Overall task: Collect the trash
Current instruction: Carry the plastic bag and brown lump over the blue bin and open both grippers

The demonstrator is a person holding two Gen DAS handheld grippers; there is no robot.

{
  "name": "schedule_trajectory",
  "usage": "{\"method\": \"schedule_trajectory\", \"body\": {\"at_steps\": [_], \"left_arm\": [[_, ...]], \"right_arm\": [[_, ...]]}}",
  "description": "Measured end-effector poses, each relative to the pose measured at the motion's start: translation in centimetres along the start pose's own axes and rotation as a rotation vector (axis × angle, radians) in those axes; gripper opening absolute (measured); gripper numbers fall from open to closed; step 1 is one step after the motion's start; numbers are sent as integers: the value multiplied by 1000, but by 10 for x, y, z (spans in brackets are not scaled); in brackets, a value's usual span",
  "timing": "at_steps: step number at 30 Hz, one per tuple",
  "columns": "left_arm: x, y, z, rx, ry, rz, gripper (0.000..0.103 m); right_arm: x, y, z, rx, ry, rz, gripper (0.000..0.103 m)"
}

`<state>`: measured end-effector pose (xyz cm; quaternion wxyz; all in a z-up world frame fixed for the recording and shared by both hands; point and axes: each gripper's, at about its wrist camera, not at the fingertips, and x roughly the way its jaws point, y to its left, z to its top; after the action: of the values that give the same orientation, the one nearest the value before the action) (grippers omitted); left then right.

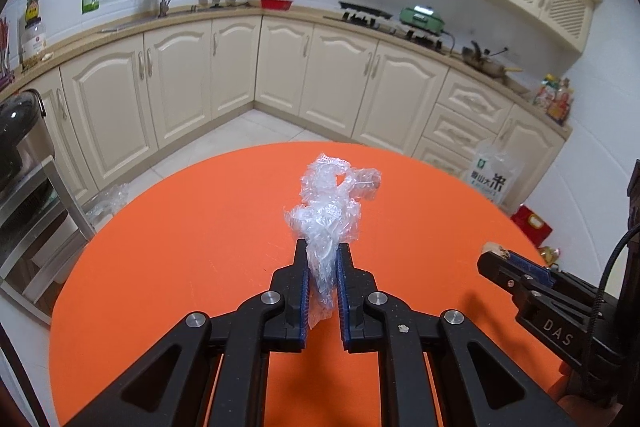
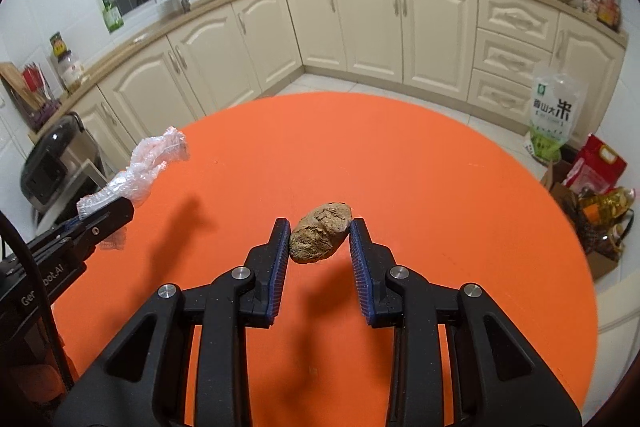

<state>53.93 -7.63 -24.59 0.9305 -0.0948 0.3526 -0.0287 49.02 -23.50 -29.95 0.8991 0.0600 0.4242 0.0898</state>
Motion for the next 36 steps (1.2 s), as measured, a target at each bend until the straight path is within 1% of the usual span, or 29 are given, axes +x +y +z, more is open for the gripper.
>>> {"method": "schedule_trajectory", "body": {"at_steps": [2,6,10,14,19,24,29,35,36], "left_arm": [[-18,-5,-13,-4,-18,8,8],[-63,-23,-40,20,-55,-10,8],[-114,-45,-69,49,-110,-30,8],[-168,-69,-105,86,-169,-63,8],[-218,-96,-155,122,-206,-115,8],[-249,-125,-194,177,-222,-190,8],[-266,-153,-220,238,-216,-263,8],[-268,-170,-234,287,-168,-343,8],[-263,-171,-230,297,-160,-356,8]], "right_arm": [[-22,-2,-5,7,-27,11,28],[-59,-4,-14,17,-73,15,28],[-112,-7,-27,23,-140,15,28],[-160,-9,-43,30,-205,14,28],[-216,-24,-64,48,-270,8,28],[-259,-49,-78,82,-333,-16,28],[-297,-90,-94,142,-381,-65,28],[-314,-145,-112,224,-388,-139,28],[-316,-152,-115,234,-385,-144,28]]}}
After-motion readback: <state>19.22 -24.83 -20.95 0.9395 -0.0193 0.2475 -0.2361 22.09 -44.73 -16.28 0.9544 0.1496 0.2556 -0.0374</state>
